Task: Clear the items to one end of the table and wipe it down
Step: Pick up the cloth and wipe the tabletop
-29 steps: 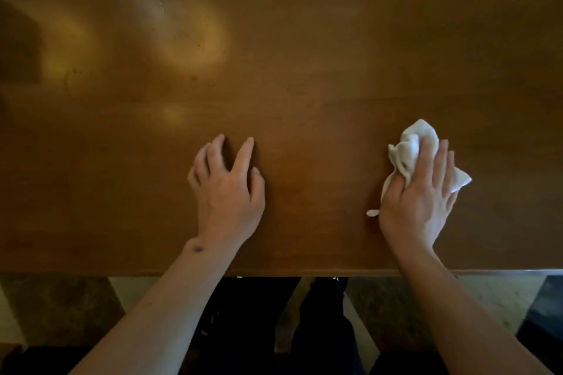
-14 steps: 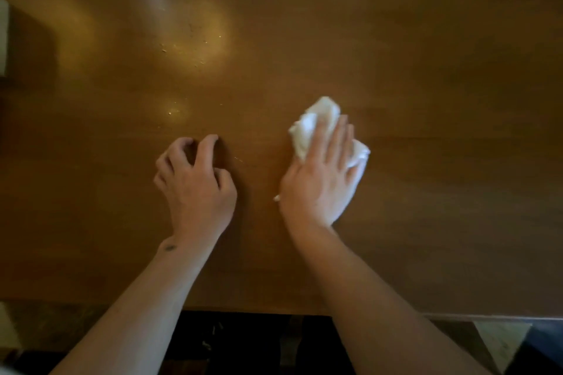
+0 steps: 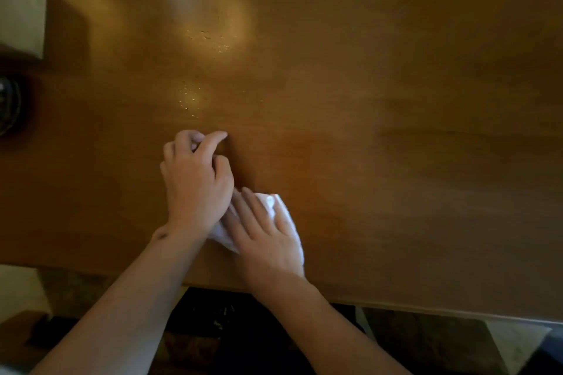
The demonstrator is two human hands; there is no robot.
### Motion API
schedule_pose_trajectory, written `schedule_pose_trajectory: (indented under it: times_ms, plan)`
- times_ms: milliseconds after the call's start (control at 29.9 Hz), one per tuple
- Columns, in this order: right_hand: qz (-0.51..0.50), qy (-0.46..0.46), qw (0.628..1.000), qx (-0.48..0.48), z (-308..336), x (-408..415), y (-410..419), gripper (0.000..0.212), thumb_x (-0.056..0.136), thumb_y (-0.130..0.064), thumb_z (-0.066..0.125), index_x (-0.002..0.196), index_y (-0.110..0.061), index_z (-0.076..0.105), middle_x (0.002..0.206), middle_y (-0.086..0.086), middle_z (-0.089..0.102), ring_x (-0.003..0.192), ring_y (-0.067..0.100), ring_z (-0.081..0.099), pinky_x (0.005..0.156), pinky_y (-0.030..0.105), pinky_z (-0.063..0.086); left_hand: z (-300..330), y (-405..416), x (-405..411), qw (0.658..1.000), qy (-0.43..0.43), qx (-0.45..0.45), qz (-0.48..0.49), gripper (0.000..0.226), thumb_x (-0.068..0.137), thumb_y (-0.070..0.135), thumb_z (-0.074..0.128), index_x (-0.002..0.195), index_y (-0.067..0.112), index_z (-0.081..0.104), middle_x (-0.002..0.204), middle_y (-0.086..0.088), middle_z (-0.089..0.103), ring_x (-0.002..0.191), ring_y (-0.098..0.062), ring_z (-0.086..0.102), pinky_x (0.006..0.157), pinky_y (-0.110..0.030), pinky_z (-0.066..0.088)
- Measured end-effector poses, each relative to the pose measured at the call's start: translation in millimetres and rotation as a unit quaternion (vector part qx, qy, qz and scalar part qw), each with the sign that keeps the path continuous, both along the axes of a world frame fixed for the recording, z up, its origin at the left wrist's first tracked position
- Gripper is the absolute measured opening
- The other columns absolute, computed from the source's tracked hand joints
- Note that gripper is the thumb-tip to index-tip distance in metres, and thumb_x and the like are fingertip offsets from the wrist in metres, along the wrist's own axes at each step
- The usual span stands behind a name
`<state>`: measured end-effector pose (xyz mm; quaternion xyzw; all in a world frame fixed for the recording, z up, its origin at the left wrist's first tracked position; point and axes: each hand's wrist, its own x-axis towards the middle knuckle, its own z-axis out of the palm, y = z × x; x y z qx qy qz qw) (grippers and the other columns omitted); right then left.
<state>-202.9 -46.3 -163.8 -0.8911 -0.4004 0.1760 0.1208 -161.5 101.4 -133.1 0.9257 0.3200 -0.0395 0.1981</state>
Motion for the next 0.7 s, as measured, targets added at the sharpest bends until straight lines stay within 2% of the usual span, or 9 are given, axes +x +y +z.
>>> schedule_pose_trajectory:
  times_ms: [67,167,301,368,569,636,703]
  plan:
    - [-0.037,-0.014,0.999,-0.003,-0.9,8.7,-39.0,0.068,0.085,-0.037,0.064,0.149,-0.02,0.049,0.159,0.004,0.042,0.149,0.022,0.034,0.117,0.054,0.033,-2.8,-9.7,3.4,1.0,0.001,0.006,-0.008,0.043,0.094,0.011,0.049,0.132,0.021,0.065,0.13,-0.012,0.052,0.12,-0.033,0.045,0.095,-0.047,0.039]
    - [-0.133,-0.04,0.99,-0.004,-4.8,32.8,-101.6,0.067,0.083,-0.033,0.054,0.148,-0.018,0.05,0.156,0.008,0.046,0.146,0.026,0.04,0.106,0.055,0.044,-6.4,-23.6,8.7,0.999,0.005,0.018,-0.026,0.043,0.095,0.017,0.05,0.136,0.022,0.062,0.139,-0.015,0.049,0.128,-0.038,0.041,0.099,-0.053,0.038]
    - [-0.285,-0.038,0.958,-0.002,-5.0,91.5,-174.2,0.072,0.087,-0.032,0.052,0.156,-0.019,0.034,0.164,0.009,0.032,0.152,0.026,0.023,0.11,0.059,0.033,-12.6,-45.6,10.8,0.994,0.083,0.057,-0.051,0.054,0.101,0.043,0.041,0.153,0.031,0.041,0.16,-0.016,0.029,0.146,-0.041,0.024,0.113,-0.06,0.027]
    - [-0.36,-0.045,0.932,0.003,-3.2,124.7,-193.9,0.071,0.091,-0.03,0.047,0.158,-0.02,0.028,0.166,0.008,0.027,0.154,0.026,0.019,0.114,0.059,0.028,-15.9,-50.5,8.6,0.991,0.104,0.067,-0.06,0.059,0.101,0.047,0.04,0.158,0.032,0.032,0.165,-0.015,0.021,0.151,-0.041,0.017,0.117,-0.061,0.021]
    - [-0.551,-0.084,0.83,0.0,-5.4,185.2,-140.7,0.062,0.104,-0.034,0.037,0.161,-0.023,0.015,0.169,0.006,0.018,0.156,0.02,0.009,0.123,0.055,0.01,-14.0,-40.5,2.8,0.987,0.113,0.061,-0.091,0.06,0.101,0.05,0.037,0.159,0.036,0.029,0.168,-0.014,0.019,0.152,-0.039,0.014,0.118,-0.06,0.02]
    - [-0.56,-0.092,0.823,-0.018,-6.7,195.5,-110.0,0.064,0.104,-0.034,0.037,0.162,-0.02,0.012,0.169,0.008,0.017,0.156,0.021,0.009,0.124,0.053,0.008,-12.7,-33.8,4.1,0.987,0.102,0.058,-0.106,0.059,0.101,0.048,0.038,0.158,0.036,0.032,0.167,-0.014,0.022,0.152,-0.039,0.017,0.117,-0.06,0.021]
    - [-0.54,-0.101,0.835,-0.029,-8.2,202.7,-75.4,0.066,0.103,-0.033,0.038,0.162,-0.019,0.012,0.169,0.009,0.018,0.156,0.023,0.01,0.123,0.053,0.009,-12.9,-20.3,8.2,0.987,0.092,0.061,-0.113,0.058,0.101,0.048,0.037,0.158,0.035,0.034,0.167,-0.014,0.024,0.152,-0.039,0.018,0.117,-0.061,0.022]
